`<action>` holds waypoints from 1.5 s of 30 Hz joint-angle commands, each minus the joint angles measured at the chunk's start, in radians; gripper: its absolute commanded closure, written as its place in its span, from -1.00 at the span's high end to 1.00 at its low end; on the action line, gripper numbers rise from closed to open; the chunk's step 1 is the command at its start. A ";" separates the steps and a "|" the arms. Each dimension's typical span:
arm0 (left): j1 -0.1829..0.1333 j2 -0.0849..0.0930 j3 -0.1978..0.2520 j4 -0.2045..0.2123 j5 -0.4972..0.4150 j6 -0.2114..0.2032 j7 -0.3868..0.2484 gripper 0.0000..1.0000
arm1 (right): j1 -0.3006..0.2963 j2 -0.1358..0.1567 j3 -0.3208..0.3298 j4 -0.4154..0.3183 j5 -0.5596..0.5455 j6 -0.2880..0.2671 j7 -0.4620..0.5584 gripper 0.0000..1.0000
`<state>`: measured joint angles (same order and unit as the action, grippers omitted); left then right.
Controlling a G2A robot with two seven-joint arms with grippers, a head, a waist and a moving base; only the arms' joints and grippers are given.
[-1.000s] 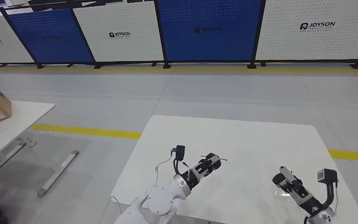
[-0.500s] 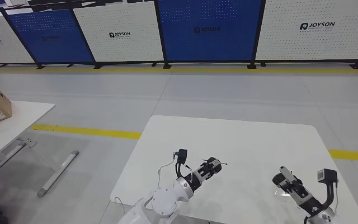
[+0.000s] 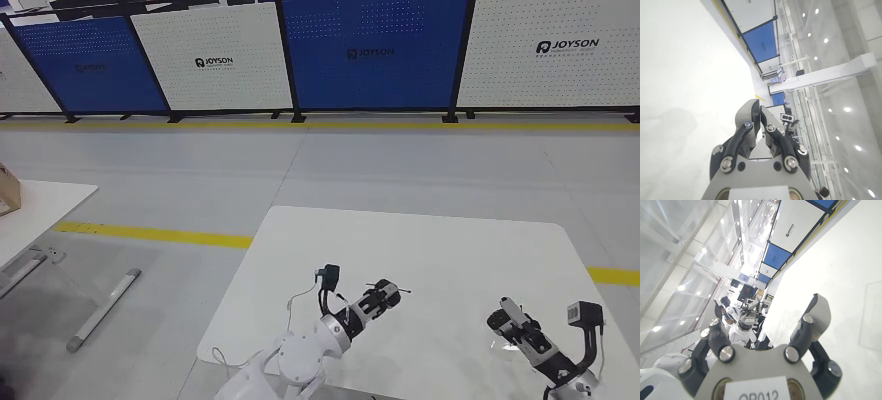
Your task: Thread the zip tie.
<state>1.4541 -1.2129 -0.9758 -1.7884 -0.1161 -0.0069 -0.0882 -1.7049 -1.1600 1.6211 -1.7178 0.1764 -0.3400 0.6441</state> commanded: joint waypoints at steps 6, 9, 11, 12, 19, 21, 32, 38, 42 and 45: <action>0.103 0.020 -0.066 -0.202 -0.029 -0.150 -0.079 -1.00 | 0.000 0.000 0.000 0.000 0.000 0.000 0.000 1.00; 0.142 0.027 -0.084 -0.259 -0.010 -0.181 -0.096 -1.00 | 0.000 0.000 0.000 0.000 0.000 0.000 0.000 1.00; 0.154 0.029 -0.082 -0.269 0.007 -0.178 -0.106 -1.00 | 0.000 0.000 0.000 0.000 0.000 0.000 0.000 1.00; 0.154 0.029 -0.078 -0.265 0.010 -0.172 -0.107 -1.00 | 0.000 0.000 0.000 0.000 0.000 0.000 0.000 1.00; 0.092 0.018 -0.020 -0.163 0.030 -0.087 -0.101 -1.00 | 0.000 0.000 0.000 0.000 0.000 0.000 0.000 1.00; 0.071 0.012 0.004 -0.124 0.046 -0.061 -0.088 -1.00 | 0.000 0.000 0.000 0.000 0.000 0.000 0.000 1.00; -0.001 -0.017 0.104 0.013 -0.015 -0.014 -0.071 -1.00 | 0.000 0.000 0.000 0.000 0.000 0.000 0.000 1.00; -0.001 -0.017 0.104 0.013 -0.015 -0.014 -0.071 -1.00 | 0.000 0.000 0.000 0.000 0.000 0.000 0.000 1.00; 0.010 -0.015 0.101 -0.003 -0.018 -0.062 -0.080 -1.00 | 0.000 0.000 0.000 0.000 0.000 0.000 0.000 1.00; 0.030 -0.010 0.089 -0.021 -0.034 -0.113 -0.107 -1.00 | 0.000 0.000 0.000 0.000 0.000 0.000 0.000 1.00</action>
<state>1.4781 -1.2251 -0.8819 -1.8036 -0.1461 -0.1047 -0.1835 -1.7049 -1.1600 1.6211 -1.7178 0.1764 -0.3400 0.6441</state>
